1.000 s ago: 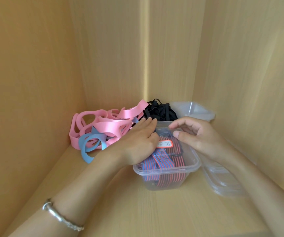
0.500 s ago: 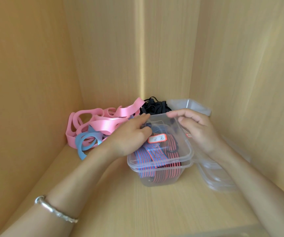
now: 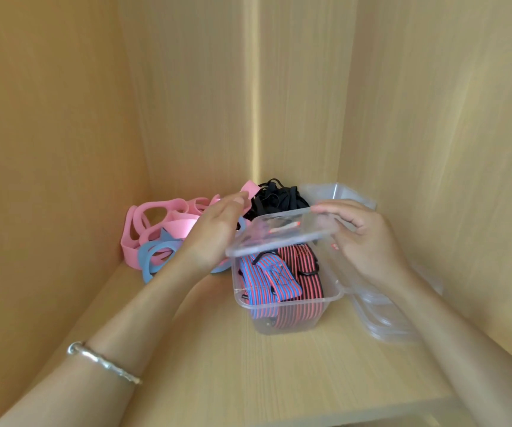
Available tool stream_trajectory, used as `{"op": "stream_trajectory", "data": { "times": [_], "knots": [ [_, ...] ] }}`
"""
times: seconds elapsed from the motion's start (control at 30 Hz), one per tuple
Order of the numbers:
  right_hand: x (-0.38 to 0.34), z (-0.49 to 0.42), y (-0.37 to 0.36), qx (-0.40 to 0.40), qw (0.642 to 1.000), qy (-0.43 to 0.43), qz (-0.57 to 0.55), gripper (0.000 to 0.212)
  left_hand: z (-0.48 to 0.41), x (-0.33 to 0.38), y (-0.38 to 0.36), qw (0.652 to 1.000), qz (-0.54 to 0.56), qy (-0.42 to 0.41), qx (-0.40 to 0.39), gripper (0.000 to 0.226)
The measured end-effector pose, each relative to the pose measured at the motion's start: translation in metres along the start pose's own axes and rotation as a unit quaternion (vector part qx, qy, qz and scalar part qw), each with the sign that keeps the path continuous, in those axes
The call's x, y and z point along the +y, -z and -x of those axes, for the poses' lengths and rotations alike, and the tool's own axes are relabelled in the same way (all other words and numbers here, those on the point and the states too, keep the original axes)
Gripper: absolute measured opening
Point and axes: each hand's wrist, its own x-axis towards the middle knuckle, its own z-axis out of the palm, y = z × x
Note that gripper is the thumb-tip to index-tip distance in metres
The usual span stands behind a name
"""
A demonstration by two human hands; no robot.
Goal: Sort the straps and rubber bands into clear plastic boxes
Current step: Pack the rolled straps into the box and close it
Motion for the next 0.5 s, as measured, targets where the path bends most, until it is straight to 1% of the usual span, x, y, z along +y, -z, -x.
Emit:
{"op": "stream_trajectory", "data": {
  "times": [0.03, 0.07, 0.13, 0.17, 0.23, 0.3, 0.37, 0.5],
  "knots": [
    [0.0, 0.0, 0.001, 0.02, 1.0, 0.0, 0.017, 0.037, 0.0, -0.002, 0.0, 1.0, 0.002, 0.003, -0.001, 0.04],
    [0.0, 0.0, 0.003, 0.043, 0.998, 0.003, 0.041, 0.034, 0.001, 0.0, -0.001, 1.0, -0.007, 0.01, -0.001, 0.036],
    [-0.001, -0.001, 0.007, 0.084, 0.993, 0.003, 0.08, 0.023, 0.004, 0.002, -0.003, 1.0, -0.027, 0.007, -0.009, 0.022],
    [-0.002, -0.003, 0.01, 0.096, 0.99, 0.001, 0.101, 0.02, 0.004, 0.0, -0.005, 0.999, -0.044, 0.001, -0.02, 0.022],
    [-0.003, -0.004, 0.015, 0.106, 0.981, 0.008, 0.165, 0.022, 0.004, -0.005, -0.008, 0.993, -0.109, -0.017, -0.043, 0.036],
    [-0.004, -0.004, 0.021, 0.097, 0.972, 0.01, 0.214, 0.026, 0.005, -0.006, -0.011, 0.981, -0.172, -0.019, -0.083, 0.048],
    [-0.011, -0.005, 0.028, 0.075, 0.967, 0.003, 0.244, 0.03, 0.006, -0.007, -0.011, 0.972, -0.201, -0.006, -0.119, 0.052],
    [-0.026, -0.011, 0.042, 0.032, 0.95, -0.014, 0.309, 0.032, 0.005, -0.007, -0.009, 0.969, -0.212, -0.003, -0.13, 0.052]
  ]
}}
